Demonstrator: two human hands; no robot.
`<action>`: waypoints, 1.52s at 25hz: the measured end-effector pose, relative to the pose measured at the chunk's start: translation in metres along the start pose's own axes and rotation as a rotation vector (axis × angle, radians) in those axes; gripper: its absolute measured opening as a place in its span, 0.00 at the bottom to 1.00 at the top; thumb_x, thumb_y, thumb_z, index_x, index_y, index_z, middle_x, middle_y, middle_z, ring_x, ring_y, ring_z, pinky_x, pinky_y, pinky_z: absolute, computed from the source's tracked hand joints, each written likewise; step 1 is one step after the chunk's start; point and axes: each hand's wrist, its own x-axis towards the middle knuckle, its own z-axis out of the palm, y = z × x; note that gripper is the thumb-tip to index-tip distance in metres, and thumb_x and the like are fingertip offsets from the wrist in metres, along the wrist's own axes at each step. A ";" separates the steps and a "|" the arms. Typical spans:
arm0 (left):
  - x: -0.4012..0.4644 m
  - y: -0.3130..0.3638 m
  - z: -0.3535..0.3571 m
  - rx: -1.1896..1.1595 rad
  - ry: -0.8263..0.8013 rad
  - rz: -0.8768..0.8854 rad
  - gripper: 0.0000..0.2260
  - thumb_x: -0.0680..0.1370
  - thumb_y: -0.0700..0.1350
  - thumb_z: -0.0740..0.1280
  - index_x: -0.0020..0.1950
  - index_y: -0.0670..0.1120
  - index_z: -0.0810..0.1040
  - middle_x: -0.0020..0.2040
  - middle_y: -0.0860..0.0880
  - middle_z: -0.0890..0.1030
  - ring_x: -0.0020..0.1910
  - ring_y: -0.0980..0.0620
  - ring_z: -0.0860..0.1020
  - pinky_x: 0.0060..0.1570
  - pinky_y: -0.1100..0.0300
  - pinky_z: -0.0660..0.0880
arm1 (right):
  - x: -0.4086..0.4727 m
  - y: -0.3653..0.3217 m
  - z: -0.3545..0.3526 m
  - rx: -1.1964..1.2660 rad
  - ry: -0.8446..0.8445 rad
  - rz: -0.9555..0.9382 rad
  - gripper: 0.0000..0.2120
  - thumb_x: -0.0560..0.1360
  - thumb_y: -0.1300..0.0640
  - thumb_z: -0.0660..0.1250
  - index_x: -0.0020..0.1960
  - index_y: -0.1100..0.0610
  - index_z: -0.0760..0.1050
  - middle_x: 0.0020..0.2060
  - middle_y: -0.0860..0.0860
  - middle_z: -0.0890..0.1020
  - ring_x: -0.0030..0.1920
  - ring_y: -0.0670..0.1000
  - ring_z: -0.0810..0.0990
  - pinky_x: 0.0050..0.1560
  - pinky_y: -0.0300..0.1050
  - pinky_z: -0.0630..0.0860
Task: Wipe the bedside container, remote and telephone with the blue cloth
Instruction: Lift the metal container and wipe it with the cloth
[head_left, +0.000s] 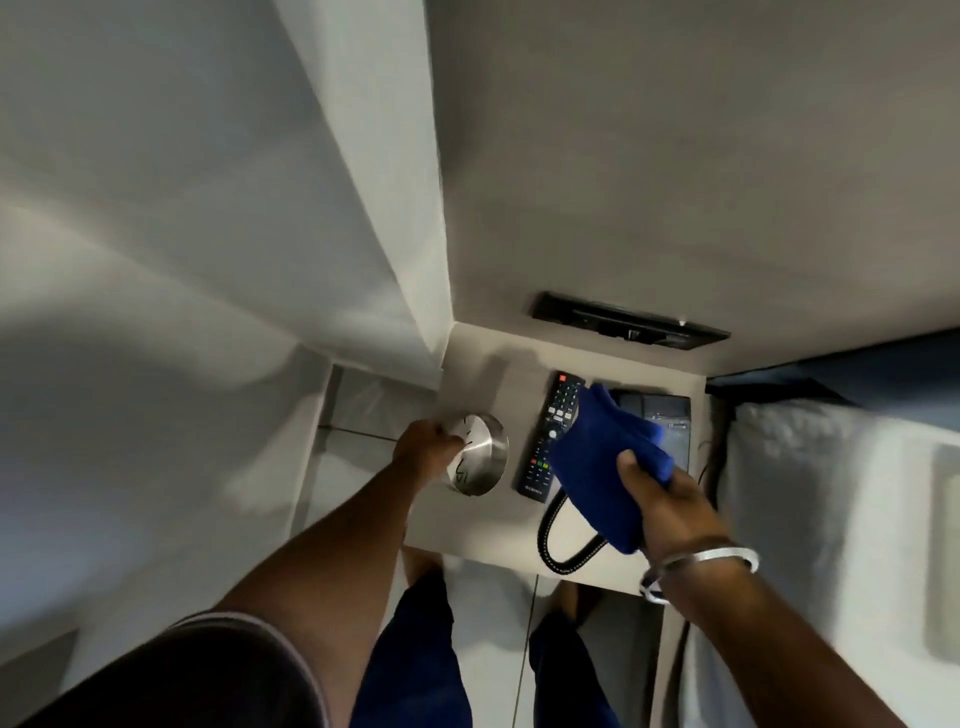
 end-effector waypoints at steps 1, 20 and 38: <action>-0.023 0.010 -0.013 -0.114 -0.055 0.020 0.12 0.73 0.40 0.67 0.56 0.41 0.80 0.50 0.39 0.83 0.44 0.42 0.82 0.38 0.53 0.83 | -0.016 -0.014 0.005 -0.084 -0.053 -0.095 0.05 0.78 0.51 0.62 0.45 0.47 0.75 0.41 0.50 0.83 0.42 0.53 0.82 0.41 0.45 0.77; -0.368 0.168 -0.141 -1.234 -0.869 0.599 0.30 0.70 0.60 0.68 0.62 0.38 0.81 0.58 0.37 0.83 0.61 0.39 0.80 0.62 0.47 0.76 | -0.244 -0.221 -0.037 -1.259 -0.421 -1.449 0.49 0.69 0.25 0.49 0.76 0.59 0.50 0.77 0.58 0.51 0.77 0.56 0.46 0.76 0.56 0.51; -0.451 0.215 -0.133 -1.264 -0.663 0.869 0.26 0.69 0.60 0.71 0.59 0.44 0.82 0.55 0.40 0.84 0.57 0.41 0.81 0.60 0.49 0.76 | -0.293 -0.296 -0.082 -1.248 -0.251 -1.703 0.28 0.65 0.21 0.45 0.43 0.45 0.61 0.39 0.42 0.70 0.38 0.45 0.67 0.44 0.42 0.69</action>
